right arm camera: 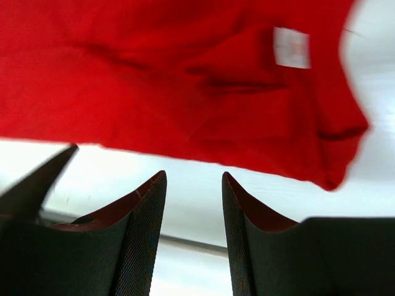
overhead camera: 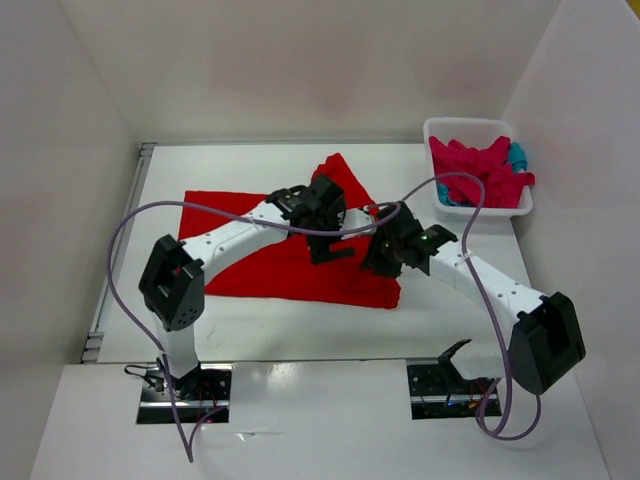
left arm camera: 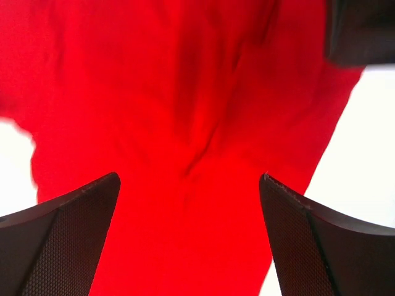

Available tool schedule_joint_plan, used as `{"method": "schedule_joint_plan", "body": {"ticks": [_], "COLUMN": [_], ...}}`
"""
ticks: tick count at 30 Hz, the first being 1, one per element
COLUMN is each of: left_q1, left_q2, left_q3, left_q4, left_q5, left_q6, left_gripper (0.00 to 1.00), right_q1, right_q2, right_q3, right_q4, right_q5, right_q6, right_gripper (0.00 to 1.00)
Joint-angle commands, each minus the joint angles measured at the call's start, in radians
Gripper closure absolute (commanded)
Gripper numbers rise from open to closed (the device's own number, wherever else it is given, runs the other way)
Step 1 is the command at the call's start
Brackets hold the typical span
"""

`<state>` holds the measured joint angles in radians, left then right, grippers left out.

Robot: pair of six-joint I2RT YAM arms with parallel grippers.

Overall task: Fold and stack the t-shirts
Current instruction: Fold the flattened tshirt in 1/3 of the way

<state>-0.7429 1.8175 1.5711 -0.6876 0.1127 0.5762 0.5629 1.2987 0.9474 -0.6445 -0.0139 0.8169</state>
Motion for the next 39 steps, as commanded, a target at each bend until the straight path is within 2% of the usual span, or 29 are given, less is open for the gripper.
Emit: {"method": "schedule_joint_plan", "body": {"ticks": [1, 6, 8, 13, 19, 24, 29, 31, 33, 35, 39], "left_q1": [-0.038, -0.087, -0.087, -0.087, -0.076, -0.058, -0.049, -0.039, -0.027, -0.007, -0.007], "left_q2": [0.072, 0.155, 0.174, 0.253, 0.284, 0.284, 0.284, 0.275, 0.255, 0.236, 0.227], "left_q3": [0.069, 0.144, 0.144, 0.196, 0.192, 0.153, 0.124, 0.124, 0.113, 0.13, 0.152], "left_q4": [0.088, 0.12, 0.12, 0.122, 0.112, 0.112, 0.102, 0.111, 0.123, 0.114, 0.103], "left_q5": [0.111, 0.169, 0.208, 0.3, 0.288, 0.303, 0.341, 0.341, 0.35, 0.392, 0.404], "left_q6": [0.02, 0.011, 0.011, 0.02, 0.031, 0.051, 0.051, 0.051, 0.005, -0.004, -0.015], "left_gripper": [0.0, 0.0, 0.0, 0.0, 0.0, 0.17, 0.24, 0.24, 0.21, 0.16, 0.15], "right_q1": [-0.008, -0.112, -0.136, -0.147, -0.147, -0.147, -0.147, -0.156, -0.167, -0.167, -0.167], "right_q2": [-0.056, -0.215, -0.274, -0.299, -0.32, -0.355, -0.388, -0.42, -0.429, -0.464, -0.503], "right_q3": [-0.033, -0.116, -0.127, -0.136, -0.127, -0.127, -0.127, -0.127, -0.118, -0.118, -0.108], "right_q4": [-0.093, -0.106, -0.115, -0.124, -0.142, -0.162, -0.184, -0.195, -0.207, -0.219, -0.228], "right_q5": [0.089, 0.111, 0.111, 0.111, 0.12, 0.129, 0.149, 0.158, 0.167, 0.176, 0.198], "right_q6": [0.115, 0.154, 0.163, 0.176, 0.185, 0.194, 0.225, 0.235, 0.244, 0.254, 0.29], "right_gripper": [0.53, 0.52, 0.48, 0.47, 0.47, 0.47, 0.47, 0.46, 0.38, 0.38, 0.38]}}
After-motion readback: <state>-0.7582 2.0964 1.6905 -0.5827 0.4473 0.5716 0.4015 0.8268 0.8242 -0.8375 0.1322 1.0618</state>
